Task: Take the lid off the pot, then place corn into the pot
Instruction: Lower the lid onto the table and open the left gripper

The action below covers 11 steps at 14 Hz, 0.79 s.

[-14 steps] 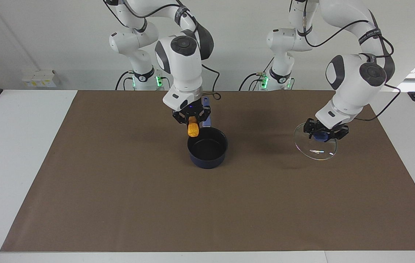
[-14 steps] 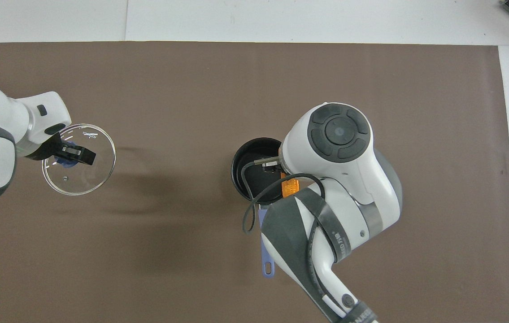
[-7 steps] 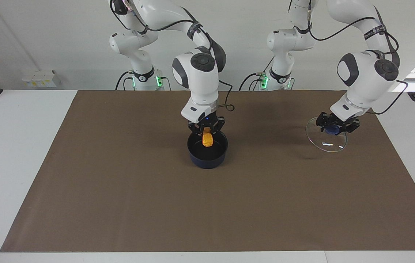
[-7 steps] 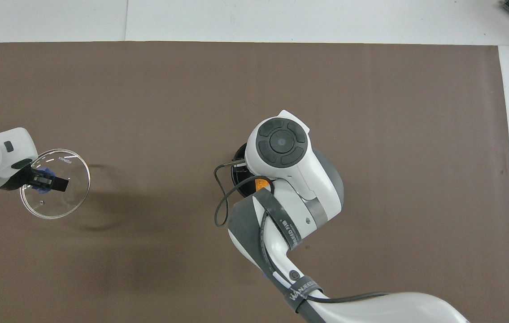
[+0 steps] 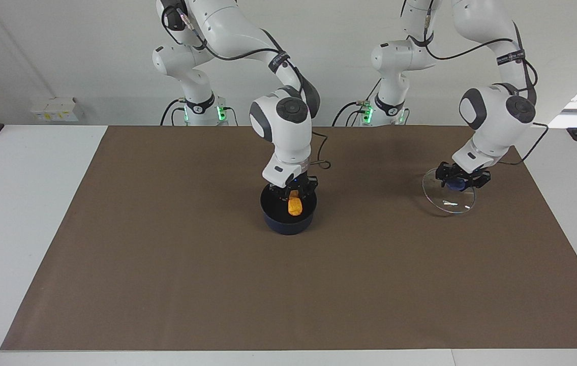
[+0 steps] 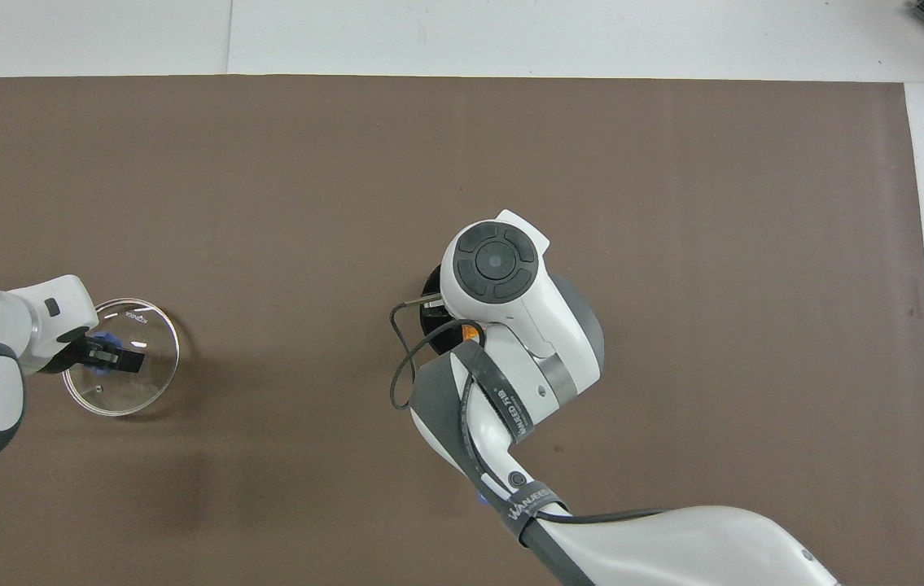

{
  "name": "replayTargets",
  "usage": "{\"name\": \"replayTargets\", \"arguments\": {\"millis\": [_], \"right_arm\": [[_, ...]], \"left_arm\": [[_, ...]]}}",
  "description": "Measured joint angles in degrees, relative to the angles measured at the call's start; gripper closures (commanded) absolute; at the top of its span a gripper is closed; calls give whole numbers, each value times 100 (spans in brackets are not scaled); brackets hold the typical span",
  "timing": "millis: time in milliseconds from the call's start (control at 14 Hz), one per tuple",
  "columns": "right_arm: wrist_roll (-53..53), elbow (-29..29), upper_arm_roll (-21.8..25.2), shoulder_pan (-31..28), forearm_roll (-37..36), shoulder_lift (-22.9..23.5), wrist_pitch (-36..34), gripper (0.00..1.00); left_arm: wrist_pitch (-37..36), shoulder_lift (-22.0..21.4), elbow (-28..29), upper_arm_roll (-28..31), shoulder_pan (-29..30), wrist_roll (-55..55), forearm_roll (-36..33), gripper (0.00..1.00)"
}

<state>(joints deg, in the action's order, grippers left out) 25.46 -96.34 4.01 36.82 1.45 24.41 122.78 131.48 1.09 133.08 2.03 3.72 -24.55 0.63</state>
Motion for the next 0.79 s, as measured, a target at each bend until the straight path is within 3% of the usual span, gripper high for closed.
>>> {"name": "replayTargets", "arguments": {"millis": [214, 286, 429, 571, 643, 714, 786], "right_arm": [[0, -80, 8, -1, 0, 22, 72, 100], [0, -116, 10, -1, -1, 28, 130, 91], [0, -154, 15, -7, -1, 39, 160, 68], [0, -159, 15, -34, -1, 39, 171, 27], [0, -159, 17, -49, -1, 40, 176, 13], [-1, -159, 21, -59, -1, 40, 176, 2], [-2, -153, 21, -61, -1, 40, 179, 0]], "left_arm": [[147, 115, -43, 1, 67, -15, 0, 0], [148, 119, -106, 1, 75, -15, 0, 0], [128, 123, -292, 1, 93, -14, 15, 0], [-52, 127, -588, 0, 103, -12, 53, 0], [-214, 132, -797, -3, 103, 7, 61, 0], [-356, 138, -1015, -12, 103, 81, 70, 0], [-471, 148, -1228, -33, 103, 245, 77, 0]]}}
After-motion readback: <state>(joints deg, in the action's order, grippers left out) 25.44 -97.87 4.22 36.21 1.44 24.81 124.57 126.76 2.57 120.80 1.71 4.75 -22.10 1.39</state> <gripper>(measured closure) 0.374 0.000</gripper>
